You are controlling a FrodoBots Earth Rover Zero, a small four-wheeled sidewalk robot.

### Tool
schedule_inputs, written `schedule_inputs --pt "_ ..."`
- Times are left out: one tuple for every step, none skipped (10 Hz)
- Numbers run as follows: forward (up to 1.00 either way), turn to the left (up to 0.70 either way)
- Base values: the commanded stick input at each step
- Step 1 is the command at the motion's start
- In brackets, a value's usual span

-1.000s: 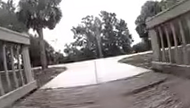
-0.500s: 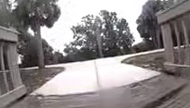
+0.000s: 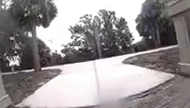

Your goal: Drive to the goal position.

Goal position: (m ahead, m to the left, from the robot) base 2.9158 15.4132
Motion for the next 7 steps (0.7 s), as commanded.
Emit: schedule_inputs --pt "0.70 0.00" --pt "0.70 0.00" --pt "0.70 0.00" --pt "0.70 0.00" --pt "0.70 0.00" --pt "0.70 0.00" --pt "0.70 0.00"
